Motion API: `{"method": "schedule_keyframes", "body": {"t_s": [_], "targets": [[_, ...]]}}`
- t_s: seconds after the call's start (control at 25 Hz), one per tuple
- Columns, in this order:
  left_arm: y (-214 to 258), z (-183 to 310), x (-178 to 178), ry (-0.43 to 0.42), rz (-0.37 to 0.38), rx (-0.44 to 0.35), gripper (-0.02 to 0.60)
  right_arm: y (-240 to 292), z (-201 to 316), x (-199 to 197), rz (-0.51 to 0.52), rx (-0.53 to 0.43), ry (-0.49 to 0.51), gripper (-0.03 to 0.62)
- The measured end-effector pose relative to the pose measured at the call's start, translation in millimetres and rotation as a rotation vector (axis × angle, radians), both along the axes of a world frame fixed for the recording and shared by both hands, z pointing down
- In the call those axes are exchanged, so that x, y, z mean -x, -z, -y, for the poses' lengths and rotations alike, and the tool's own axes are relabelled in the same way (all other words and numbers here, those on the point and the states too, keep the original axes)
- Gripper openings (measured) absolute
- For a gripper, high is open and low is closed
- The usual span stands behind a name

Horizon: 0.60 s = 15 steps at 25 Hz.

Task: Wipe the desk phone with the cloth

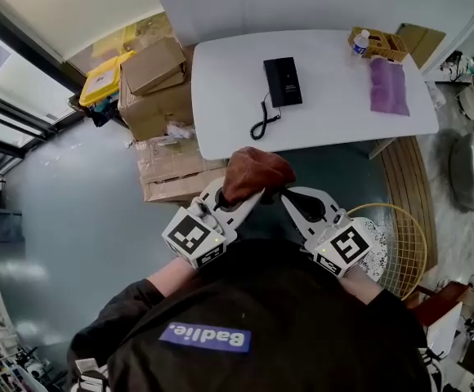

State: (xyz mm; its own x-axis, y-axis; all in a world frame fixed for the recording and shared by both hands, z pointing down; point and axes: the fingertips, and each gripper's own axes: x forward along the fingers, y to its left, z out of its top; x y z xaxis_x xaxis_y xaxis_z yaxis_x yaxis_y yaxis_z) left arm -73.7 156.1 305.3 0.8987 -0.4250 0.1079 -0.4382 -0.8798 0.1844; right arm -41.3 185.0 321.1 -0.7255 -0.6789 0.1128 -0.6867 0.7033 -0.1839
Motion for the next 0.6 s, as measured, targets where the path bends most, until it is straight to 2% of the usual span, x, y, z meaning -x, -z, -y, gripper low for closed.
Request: {"method": "schedule_keyframes", "body": {"t_s": [0.36,0.6], "targets": [[-13,11,-18,0.076,-0.018,0.006,0.043,-22,6,-19,0.002,0.04,0.075,0.031],[-17,45,-17,0.07,-0.03,0.004,0.043,-28,38,-22,-0.015,0.054,0.059,0.031]]}}
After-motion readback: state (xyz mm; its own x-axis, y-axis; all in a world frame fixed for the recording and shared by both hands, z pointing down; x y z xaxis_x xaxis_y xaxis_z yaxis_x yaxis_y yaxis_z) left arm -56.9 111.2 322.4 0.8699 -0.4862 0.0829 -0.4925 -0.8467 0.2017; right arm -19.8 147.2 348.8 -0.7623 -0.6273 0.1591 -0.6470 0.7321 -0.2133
